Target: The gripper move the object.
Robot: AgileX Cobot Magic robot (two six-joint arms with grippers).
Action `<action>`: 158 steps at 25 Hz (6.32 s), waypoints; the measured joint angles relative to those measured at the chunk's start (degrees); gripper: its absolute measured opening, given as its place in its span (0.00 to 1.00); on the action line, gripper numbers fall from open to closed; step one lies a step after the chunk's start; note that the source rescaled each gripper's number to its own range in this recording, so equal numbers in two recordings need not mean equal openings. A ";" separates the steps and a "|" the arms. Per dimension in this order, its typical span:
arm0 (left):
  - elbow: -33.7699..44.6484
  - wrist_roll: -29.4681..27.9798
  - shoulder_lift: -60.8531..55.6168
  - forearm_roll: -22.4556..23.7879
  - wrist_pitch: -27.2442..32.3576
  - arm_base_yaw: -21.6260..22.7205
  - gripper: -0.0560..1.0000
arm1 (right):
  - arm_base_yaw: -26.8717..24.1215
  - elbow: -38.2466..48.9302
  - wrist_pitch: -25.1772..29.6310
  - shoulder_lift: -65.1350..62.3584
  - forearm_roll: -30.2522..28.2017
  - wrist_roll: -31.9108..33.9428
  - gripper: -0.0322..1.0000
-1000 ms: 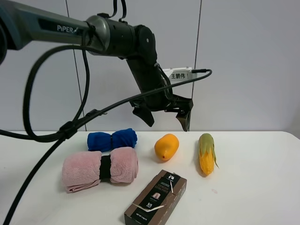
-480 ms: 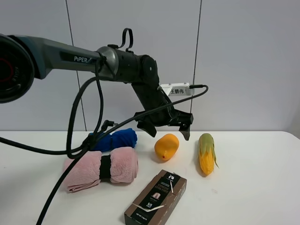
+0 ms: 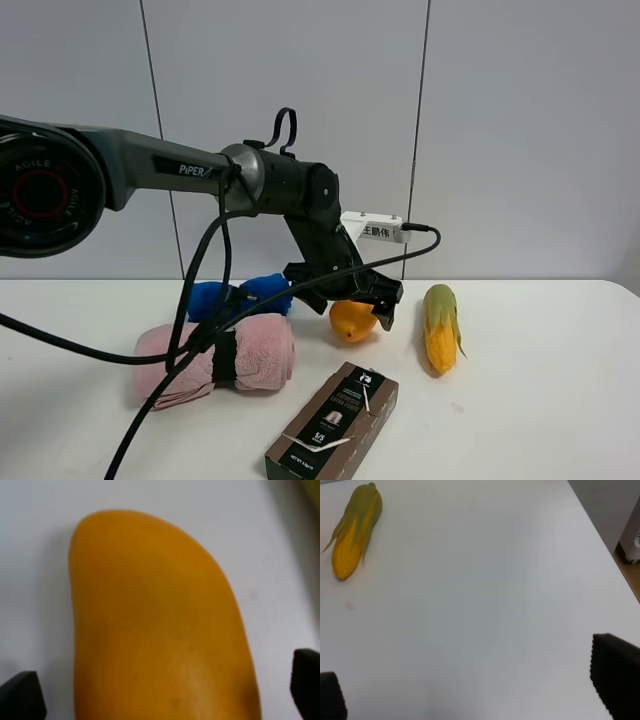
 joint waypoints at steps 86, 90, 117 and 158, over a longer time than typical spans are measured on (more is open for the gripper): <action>63.85 12.46 -33.32 -1.55 -23.77 30.79 0.07 | 0.00 0.00 0.00 0.00 0.00 0.00 1.00; 63.89 14.73 -33.28 -1.61 -24.43 30.79 0.29 | 0.00 0.00 0.00 0.00 0.00 0.00 1.00; 63.89 9.35 -73.23 10.64 -1.75 35.05 0.99 | 0.00 0.00 0.00 0.00 -0.05 0.00 1.00; 94.73 4.80 -144.32 4.47 21.75 42.75 0.99 | 0.00 0.00 0.00 0.00 -0.05 0.00 1.00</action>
